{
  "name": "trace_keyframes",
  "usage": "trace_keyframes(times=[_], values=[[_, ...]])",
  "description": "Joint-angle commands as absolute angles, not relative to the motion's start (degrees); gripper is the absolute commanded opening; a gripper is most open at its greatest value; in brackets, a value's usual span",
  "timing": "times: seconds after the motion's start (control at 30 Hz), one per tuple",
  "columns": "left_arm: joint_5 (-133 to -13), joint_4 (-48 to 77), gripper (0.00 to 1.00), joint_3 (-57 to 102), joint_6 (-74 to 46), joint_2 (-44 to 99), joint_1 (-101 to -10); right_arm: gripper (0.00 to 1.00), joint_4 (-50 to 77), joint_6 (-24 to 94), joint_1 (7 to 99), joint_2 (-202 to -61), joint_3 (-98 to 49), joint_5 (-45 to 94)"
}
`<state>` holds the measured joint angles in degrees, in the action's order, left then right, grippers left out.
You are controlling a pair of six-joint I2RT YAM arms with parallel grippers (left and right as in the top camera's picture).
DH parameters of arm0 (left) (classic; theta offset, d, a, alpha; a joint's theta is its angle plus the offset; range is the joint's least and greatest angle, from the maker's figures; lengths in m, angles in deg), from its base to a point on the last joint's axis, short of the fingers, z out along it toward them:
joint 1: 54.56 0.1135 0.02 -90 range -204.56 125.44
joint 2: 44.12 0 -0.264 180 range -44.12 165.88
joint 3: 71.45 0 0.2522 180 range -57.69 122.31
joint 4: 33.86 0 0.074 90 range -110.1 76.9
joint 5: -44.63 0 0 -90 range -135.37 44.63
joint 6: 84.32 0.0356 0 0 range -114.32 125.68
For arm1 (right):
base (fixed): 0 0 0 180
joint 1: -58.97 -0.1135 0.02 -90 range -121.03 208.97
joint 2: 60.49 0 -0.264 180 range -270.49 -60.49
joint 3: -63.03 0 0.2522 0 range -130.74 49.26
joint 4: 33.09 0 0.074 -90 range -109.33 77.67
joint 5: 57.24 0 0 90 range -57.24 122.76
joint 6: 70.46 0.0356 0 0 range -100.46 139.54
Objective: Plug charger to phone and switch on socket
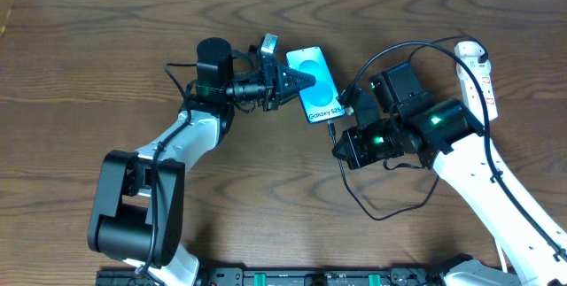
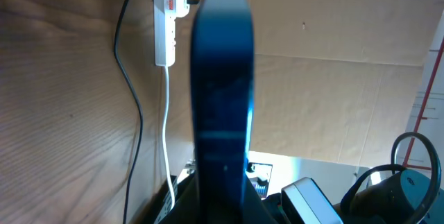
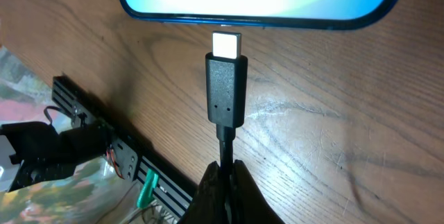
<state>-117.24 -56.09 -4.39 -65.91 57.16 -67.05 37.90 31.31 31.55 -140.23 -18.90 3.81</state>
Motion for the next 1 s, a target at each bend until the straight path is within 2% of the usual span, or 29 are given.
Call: trace_keyframes(times=[0.0, 0.97], values=[[-118.9, -56.7, 0.07, -2.9, -66.2, 56.8, -66.9, 0.01, 37.4, 32.0, 30.8, -139.5, -18.9, 2.6], [-118.8, -56.6, 0.07, -2.9, -70.1, 56.8, -66.9, 0.01, 37.2, 33.7, 30.8, -139.6, -18.9, 1.0]])
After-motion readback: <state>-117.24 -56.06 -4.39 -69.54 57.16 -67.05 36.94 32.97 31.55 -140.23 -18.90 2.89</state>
